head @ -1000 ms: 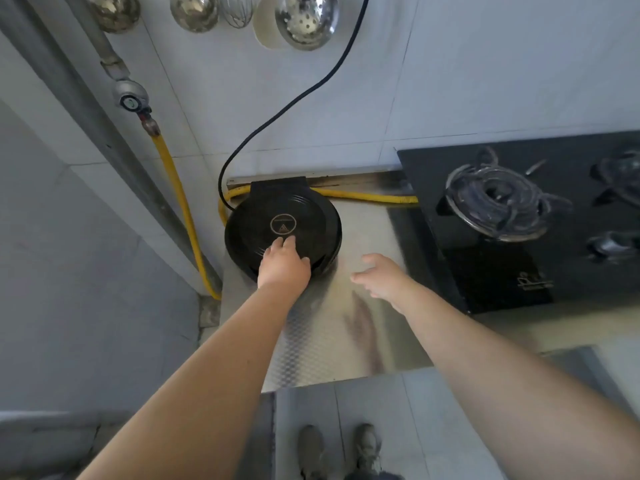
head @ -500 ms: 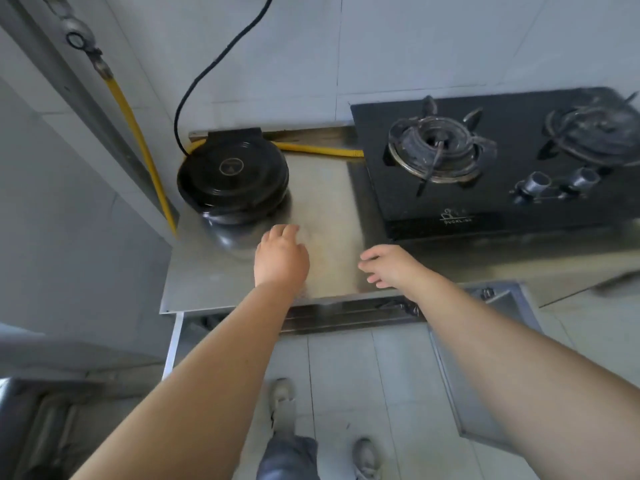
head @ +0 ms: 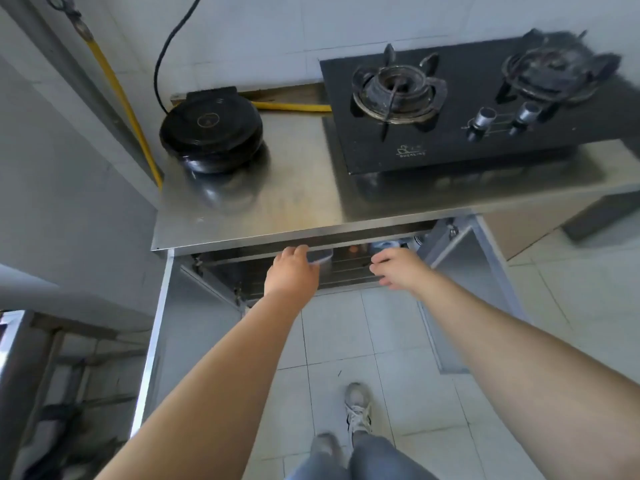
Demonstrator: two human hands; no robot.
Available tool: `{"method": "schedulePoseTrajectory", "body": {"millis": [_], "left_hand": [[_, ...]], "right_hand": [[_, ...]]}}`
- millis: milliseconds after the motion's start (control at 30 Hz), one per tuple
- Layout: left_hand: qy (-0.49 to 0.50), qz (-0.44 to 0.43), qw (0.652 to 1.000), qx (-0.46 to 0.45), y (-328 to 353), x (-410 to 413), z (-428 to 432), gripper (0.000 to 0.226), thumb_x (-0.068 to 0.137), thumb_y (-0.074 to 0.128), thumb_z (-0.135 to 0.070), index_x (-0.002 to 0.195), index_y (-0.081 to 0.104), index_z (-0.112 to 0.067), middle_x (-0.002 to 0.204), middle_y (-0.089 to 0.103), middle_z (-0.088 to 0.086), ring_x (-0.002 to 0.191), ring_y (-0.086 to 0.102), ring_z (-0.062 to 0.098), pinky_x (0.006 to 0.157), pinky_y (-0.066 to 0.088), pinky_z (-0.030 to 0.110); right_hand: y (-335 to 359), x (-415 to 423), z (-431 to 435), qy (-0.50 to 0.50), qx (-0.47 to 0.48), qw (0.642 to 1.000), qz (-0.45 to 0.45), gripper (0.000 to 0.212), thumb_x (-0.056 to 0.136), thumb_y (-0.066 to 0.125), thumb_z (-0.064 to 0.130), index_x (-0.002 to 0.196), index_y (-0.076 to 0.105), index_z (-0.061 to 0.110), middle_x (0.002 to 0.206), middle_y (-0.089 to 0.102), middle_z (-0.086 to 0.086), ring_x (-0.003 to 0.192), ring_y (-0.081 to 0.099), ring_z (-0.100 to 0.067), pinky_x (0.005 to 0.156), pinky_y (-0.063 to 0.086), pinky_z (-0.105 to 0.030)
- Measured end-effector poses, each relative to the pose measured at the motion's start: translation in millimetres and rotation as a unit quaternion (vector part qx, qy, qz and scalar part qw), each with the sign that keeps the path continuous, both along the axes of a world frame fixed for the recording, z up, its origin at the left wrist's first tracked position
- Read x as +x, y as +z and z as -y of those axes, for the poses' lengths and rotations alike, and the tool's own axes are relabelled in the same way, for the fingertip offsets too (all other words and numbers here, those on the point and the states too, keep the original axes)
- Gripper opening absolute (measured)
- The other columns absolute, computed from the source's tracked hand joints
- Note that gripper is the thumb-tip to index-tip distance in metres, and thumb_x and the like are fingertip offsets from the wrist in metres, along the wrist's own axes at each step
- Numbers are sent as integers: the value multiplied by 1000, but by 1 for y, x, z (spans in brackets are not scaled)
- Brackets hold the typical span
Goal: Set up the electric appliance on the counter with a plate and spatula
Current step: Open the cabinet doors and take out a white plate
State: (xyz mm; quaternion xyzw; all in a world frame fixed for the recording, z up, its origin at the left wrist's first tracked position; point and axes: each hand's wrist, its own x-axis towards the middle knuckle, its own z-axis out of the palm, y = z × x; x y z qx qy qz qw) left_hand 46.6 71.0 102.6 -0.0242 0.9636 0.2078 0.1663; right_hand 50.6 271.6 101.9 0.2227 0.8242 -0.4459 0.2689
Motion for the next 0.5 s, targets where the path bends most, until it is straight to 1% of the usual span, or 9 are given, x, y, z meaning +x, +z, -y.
{"method": "schedulePoseTrajectory", "body": {"millis": [67,133,233,333,400,500], "left_hand": [[-13,3,1000,9,-2,12,0,50,98,42,-29,146,35,-17,149,40,7,133,40,27,105,40,40],[-28,6,1000,10,-3,24,2,50,98,42,-30,147,34,-17,149,40,6,133,40,26,105,41,41],[-39,2,999,0,-6,37,7,52,98,41,-32,148,32,-19,150,38,6,134,40,26,105,41,41],[-48,7,999,-5,-9,49,8,52,98,41,-32,148,33,-19,148,41,7,131,43,28,103,44,43],[-63,18,998,-7,-11,59,1,51,98,41,-33,147,34,-20,145,43,8,128,45,29,103,45,44],[-81,24,996,0,-13,73,-20,50,97,42,-33,144,37,-19,141,47,9,123,49,29,100,47,44]], "right_hand": [[-5,21,-4,-14,7,1000,-4,37,92,59,20,127,58,10,104,63,-10,84,61,-22,69,49,-27],[-10,39,-5,-31,10,999,-4,36,91,60,20,126,59,10,98,64,-11,81,59,-21,66,48,-27],[-14,59,-3,-56,9,998,-19,35,90,61,20,124,60,12,91,62,-6,79,60,-20,69,50,-28],[-20,83,0,-76,-5,996,-33,37,90,60,18,126,58,12,97,60,-6,80,60,-20,68,49,-30],[-24,106,-4,-89,-12,995,-35,39,89,61,17,127,58,12,101,59,-6,85,59,-21,73,47,-29],[-27,134,-22,-122,-17,992,-32,40,86,65,18,125,59,13,99,58,-7,84,57,-23,77,46,-31]]}}
